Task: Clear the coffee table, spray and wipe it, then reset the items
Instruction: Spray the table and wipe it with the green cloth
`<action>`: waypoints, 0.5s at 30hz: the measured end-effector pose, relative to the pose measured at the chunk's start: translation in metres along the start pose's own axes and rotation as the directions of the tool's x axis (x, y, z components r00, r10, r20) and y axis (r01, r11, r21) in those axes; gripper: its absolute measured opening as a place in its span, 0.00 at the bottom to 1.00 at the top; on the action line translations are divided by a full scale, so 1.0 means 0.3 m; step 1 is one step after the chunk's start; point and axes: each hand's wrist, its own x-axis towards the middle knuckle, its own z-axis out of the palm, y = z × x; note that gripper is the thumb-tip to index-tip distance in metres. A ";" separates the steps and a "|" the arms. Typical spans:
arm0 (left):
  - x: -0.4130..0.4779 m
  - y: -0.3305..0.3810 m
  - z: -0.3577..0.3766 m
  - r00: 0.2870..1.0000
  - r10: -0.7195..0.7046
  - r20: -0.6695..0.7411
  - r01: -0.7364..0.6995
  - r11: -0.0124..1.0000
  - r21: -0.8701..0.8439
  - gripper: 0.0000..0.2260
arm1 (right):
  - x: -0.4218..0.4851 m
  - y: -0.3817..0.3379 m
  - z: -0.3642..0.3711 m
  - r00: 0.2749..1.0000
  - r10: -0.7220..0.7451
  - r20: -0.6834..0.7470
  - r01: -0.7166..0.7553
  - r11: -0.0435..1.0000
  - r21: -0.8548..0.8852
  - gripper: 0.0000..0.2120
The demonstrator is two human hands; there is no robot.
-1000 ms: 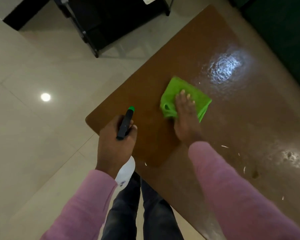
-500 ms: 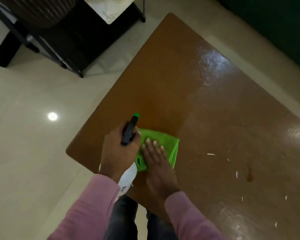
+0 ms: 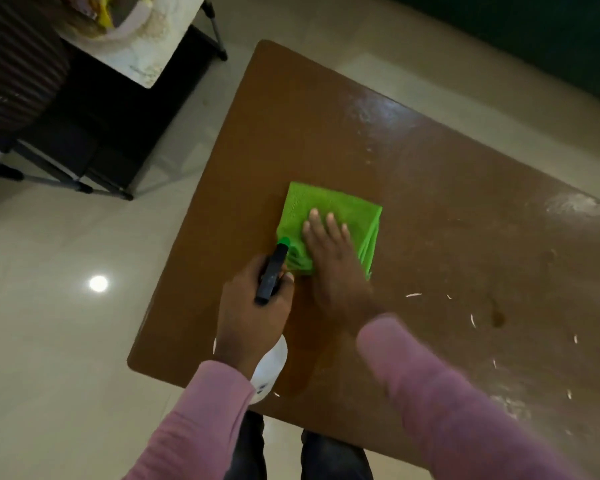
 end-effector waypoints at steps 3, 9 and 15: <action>0.007 0.029 -0.039 0.992 0.107 0.071 -0.113 0.990 0.085 0.03 | -0.177 -0.104 0.085 0.995 0.019 0.095 -0.021 1.000 0.017 0.37; 0.043 0.099 -0.077 0.974 0.145 0.177 -0.171 0.976 0.137 0.02 | -0.219 -0.205 0.006 0.853 0.519 -0.060 -0.406 0.731 0.548 0.27; 0.070 0.175 -0.052 0.951 0.134 0.278 -0.189 0.965 0.181 0.02 | -0.260 -0.129 -0.181 0.275 0.942 -0.192 -0.371 0.288 0.883 0.24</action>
